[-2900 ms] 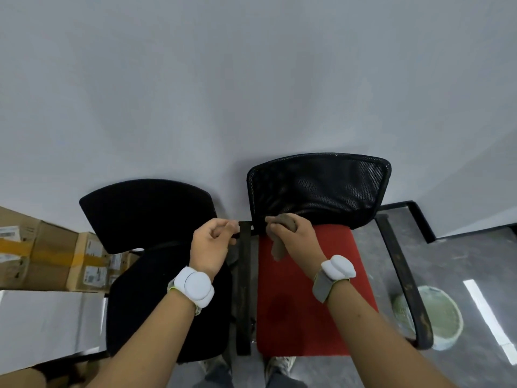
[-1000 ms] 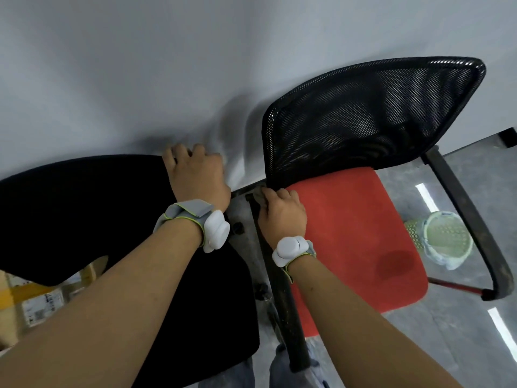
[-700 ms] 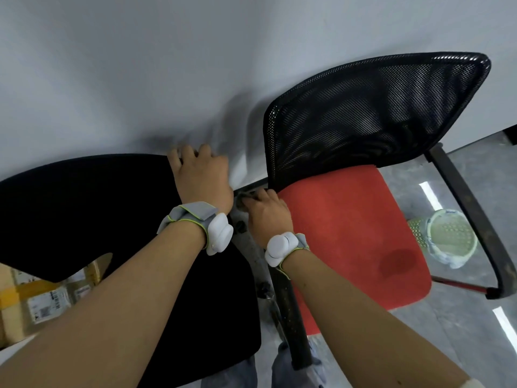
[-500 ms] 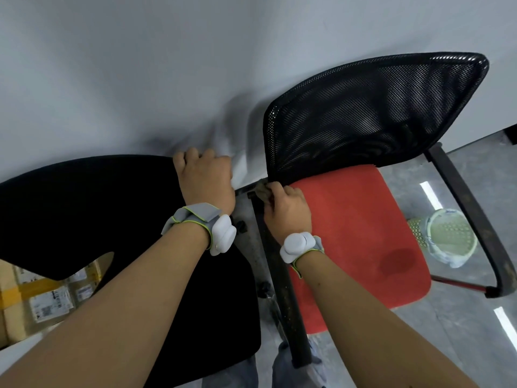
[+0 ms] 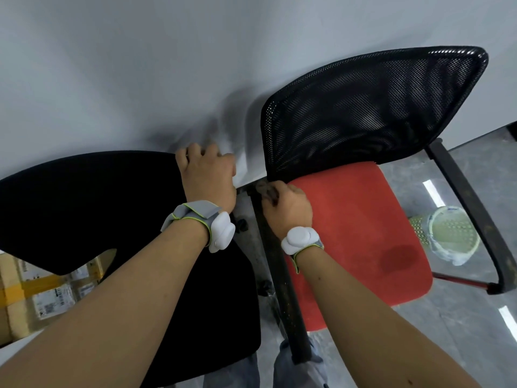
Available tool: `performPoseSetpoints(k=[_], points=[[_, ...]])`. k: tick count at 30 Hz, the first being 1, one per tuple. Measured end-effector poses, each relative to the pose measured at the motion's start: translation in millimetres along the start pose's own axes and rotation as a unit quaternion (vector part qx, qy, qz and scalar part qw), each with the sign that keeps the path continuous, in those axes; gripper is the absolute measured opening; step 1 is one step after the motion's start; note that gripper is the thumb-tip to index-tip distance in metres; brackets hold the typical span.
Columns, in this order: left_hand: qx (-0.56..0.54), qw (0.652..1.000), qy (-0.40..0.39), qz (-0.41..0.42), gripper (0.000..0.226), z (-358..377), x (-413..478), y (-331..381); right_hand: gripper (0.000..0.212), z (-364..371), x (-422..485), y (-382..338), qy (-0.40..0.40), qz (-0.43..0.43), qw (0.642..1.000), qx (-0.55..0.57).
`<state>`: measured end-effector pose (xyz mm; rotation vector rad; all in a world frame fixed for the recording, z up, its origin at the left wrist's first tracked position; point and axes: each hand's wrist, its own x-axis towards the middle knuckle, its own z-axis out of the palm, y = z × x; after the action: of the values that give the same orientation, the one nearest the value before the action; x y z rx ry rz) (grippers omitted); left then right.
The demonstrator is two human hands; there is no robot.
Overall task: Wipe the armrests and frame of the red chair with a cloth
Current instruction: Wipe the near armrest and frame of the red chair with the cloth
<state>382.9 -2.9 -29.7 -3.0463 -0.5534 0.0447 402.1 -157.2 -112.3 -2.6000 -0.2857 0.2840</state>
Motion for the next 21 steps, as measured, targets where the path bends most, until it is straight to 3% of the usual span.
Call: performPoseSetpoints(k=[7, 15, 19, 21], points=[[-0.008, 1.0, 0.006, 0.009, 0.023, 2.4, 0.4, -0.8, 0.025, 12.1, -11.8, 2.7, -0.052, 0.04, 0.996, -0.056], [-0.023, 1.0, 0.01, 0.016, 0.026, 3.4, 1.3, 0.0, 0.028, -10.5, 4.8, 22.2, -0.134, -0.09, 0.986, -0.035], [-0.023, 1.0, 0.009, 0.016, 0.025, 3.5, 2.2, -1.1, 0.028, -9.4, 4.9, 21.7, -0.058, -0.063, 0.996, -0.035], [-0.022, 1.0, 0.003, 0.017, 0.025, 3.9, 2.7, -1.1, 0.028, -0.2, -6.4, 17.1, -0.057, -0.063, 0.996, -0.04]])
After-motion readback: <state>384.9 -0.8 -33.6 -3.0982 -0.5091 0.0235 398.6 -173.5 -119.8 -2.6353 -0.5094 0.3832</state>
